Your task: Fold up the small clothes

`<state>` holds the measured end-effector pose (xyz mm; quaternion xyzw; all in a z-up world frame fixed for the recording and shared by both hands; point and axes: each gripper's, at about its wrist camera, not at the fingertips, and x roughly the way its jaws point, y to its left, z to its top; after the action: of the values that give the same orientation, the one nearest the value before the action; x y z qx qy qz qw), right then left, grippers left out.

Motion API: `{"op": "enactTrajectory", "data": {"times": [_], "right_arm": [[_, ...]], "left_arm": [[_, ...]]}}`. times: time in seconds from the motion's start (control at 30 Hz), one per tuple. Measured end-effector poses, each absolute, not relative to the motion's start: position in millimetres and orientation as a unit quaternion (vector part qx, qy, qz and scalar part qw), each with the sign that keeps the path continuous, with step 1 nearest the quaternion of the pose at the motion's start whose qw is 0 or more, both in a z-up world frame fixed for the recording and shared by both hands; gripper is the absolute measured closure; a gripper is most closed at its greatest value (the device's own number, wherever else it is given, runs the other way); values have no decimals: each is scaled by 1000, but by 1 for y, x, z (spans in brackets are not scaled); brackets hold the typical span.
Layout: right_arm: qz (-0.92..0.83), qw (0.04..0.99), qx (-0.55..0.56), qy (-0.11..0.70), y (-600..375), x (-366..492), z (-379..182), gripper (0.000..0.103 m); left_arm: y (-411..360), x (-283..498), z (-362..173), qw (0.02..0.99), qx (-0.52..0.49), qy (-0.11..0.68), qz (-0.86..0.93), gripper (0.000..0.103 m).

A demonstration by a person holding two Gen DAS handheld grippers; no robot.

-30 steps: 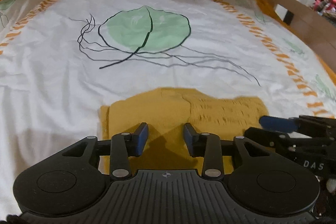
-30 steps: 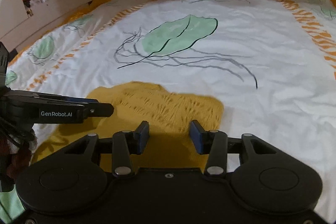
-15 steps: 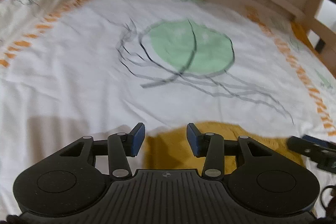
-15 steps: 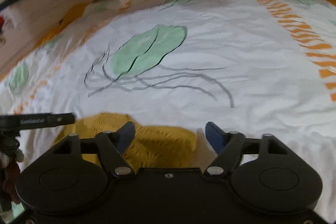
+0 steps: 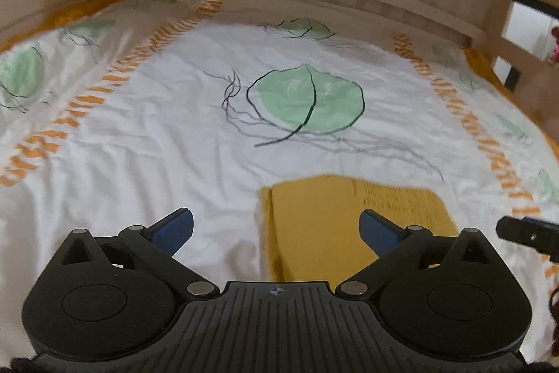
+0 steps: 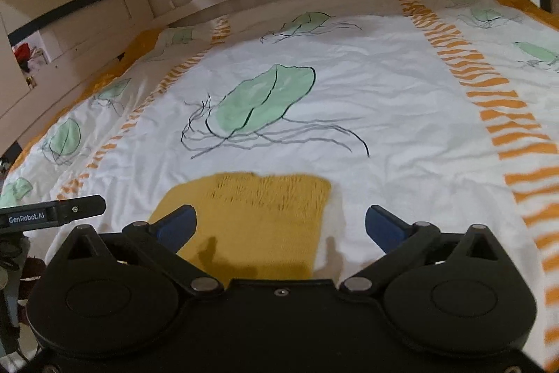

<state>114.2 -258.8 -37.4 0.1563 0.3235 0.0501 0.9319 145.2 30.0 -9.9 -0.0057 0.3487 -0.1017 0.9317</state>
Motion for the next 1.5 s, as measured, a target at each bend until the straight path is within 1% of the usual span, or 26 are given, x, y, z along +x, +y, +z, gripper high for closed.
{"op": "enactTrajectory", "data": {"times": [0.2, 0.33, 0.67, 0.9, 1.5], "right_arm": [[35, 929, 152, 335, -245, 74, -32, 0], [21, 928, 142, 344, -238, 53, -30, 0], [-11, 926, 123, 358, -229, 14, -26, 0], [-10, 925, 125, 358, -228, -5, -26, 0], [-6, 913, 141, 383, -218, -4, -34, 0]], "left_arm": [[17, 104, -12, 920, 16, 378, -104, 1], [5, 83, -14, 913, 56, 401, -58, 1], [-11, 43, -5, 914, 101, 390, -43, 1], [-9, 32, -5, 908, 66, 407, -69, 1], [2, 26, -12, 901, 45, 425, -74, 1]]}}
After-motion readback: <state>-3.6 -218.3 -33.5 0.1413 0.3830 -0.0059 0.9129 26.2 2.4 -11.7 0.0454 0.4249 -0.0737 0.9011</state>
